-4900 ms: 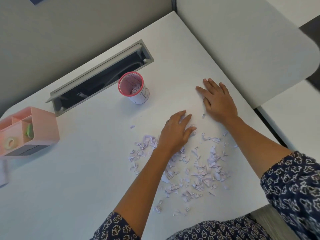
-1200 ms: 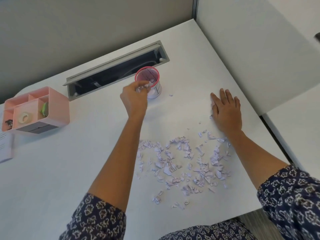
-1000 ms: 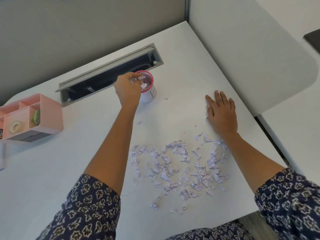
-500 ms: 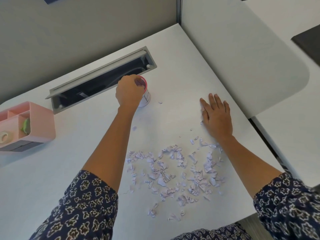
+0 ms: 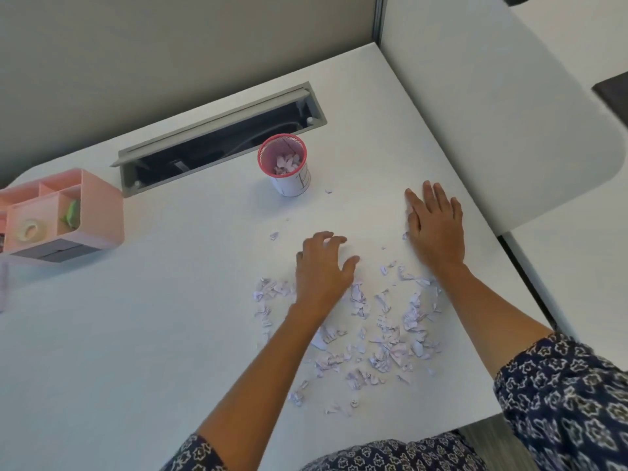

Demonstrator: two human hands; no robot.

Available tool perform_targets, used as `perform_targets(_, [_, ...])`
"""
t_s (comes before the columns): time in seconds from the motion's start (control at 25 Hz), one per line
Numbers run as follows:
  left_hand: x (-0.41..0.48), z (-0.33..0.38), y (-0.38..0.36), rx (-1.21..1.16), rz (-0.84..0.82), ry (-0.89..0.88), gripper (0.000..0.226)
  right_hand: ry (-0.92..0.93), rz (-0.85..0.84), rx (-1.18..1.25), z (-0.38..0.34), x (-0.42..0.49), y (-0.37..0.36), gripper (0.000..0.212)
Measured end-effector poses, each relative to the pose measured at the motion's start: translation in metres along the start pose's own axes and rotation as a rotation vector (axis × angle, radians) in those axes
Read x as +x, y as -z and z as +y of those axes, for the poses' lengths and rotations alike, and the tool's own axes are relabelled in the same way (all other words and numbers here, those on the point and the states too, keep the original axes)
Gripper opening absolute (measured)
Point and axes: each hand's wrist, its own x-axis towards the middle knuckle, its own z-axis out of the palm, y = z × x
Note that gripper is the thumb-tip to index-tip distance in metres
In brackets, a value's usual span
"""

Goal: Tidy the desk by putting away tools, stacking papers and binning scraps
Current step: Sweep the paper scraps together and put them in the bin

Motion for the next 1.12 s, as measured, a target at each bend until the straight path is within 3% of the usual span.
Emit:
perform_targets(0.28, [-0.063, 0.012, -0.040, 0.094, -0.131, -0.046, 0.099, 0.023, -0.006, -0.027, 0.001, 0.000, 0.000, 0.046])
perform_targets(0.48, [-0.094, 0.019, -0.059, 0.168, -0.211, -0.122, 0.116, 0.032, -0.123, 0.116, 0.008, 0.006, 0.007, 0.054])
perform_targets(0.72, [-0.098, 0.014, -0.062, 0.063, -0.100, -0.188, 0.073, -0.018, -0.059, 0.425, 0.038, -0.031, 0.034, 0.037])
perform_targets(0.96, [-0.094, 0.010, -0.057, 0.042, -0.015, -0.254, 0.039, -0.104, 0.083, 0.350, 0.048, -0.097, 0.038, 0.038])
perform_targets(1.12, [-0.093, 0.003, -0.056, 0.041, 0.030, -0.293, 0.029, -0.348, 0.205, 0.154, 0.051, -0.131, 0.034, 0.039])
